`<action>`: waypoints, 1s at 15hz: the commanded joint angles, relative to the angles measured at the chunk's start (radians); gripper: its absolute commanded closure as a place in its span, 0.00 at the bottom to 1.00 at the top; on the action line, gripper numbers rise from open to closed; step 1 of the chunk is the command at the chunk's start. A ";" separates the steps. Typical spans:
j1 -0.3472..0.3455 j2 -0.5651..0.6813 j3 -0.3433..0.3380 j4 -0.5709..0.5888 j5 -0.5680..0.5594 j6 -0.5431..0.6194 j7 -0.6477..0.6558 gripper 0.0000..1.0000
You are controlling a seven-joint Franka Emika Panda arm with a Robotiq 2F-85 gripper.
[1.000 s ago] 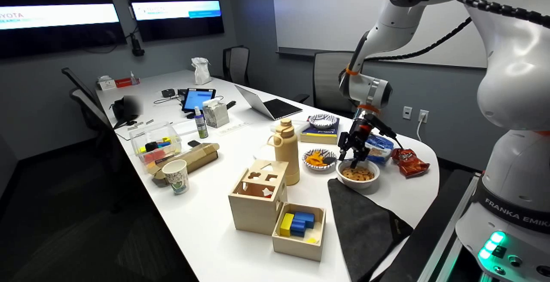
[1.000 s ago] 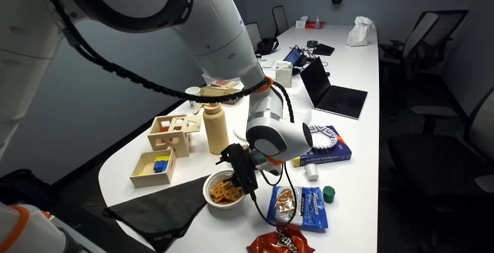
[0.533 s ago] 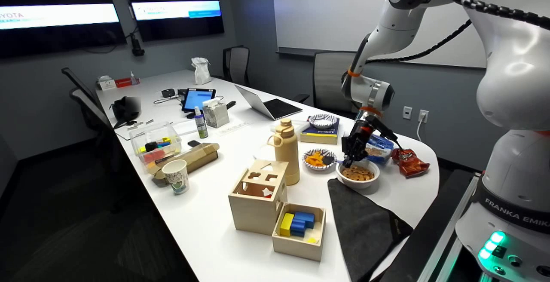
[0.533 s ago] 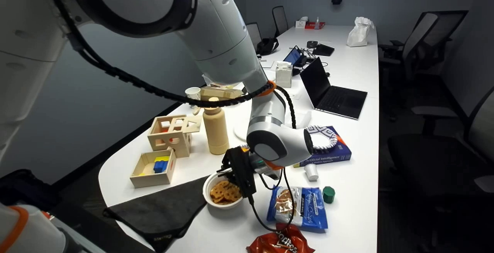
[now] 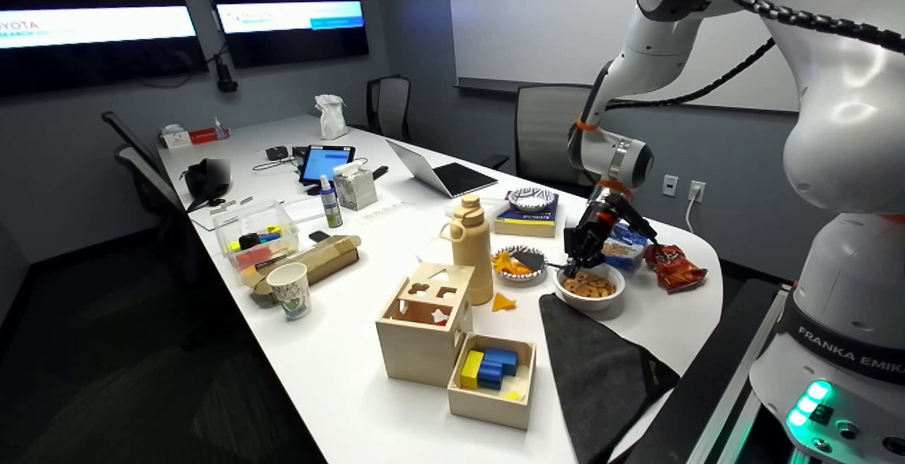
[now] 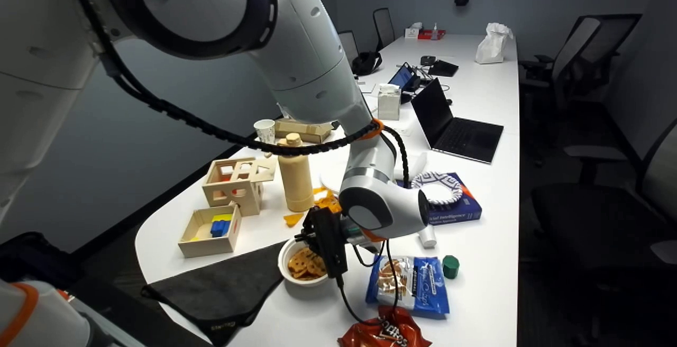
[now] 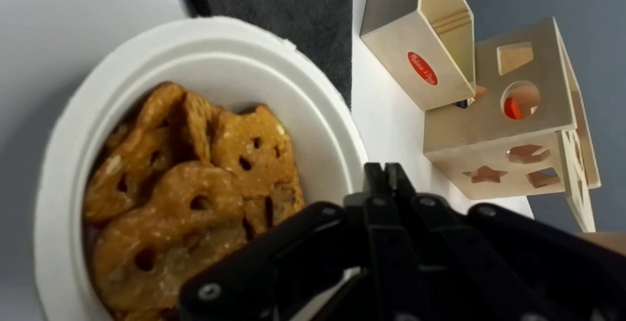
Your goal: Use the silver spatula to stir the bowl
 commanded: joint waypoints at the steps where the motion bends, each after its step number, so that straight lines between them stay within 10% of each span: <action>1: 0.004 -0.057 -0.026 -0.019 0.022 -0.048 -0.007 0.99; 15: 0.305 -0.185 -0.033 0.056 -0.327 -0.100 0.701 0.99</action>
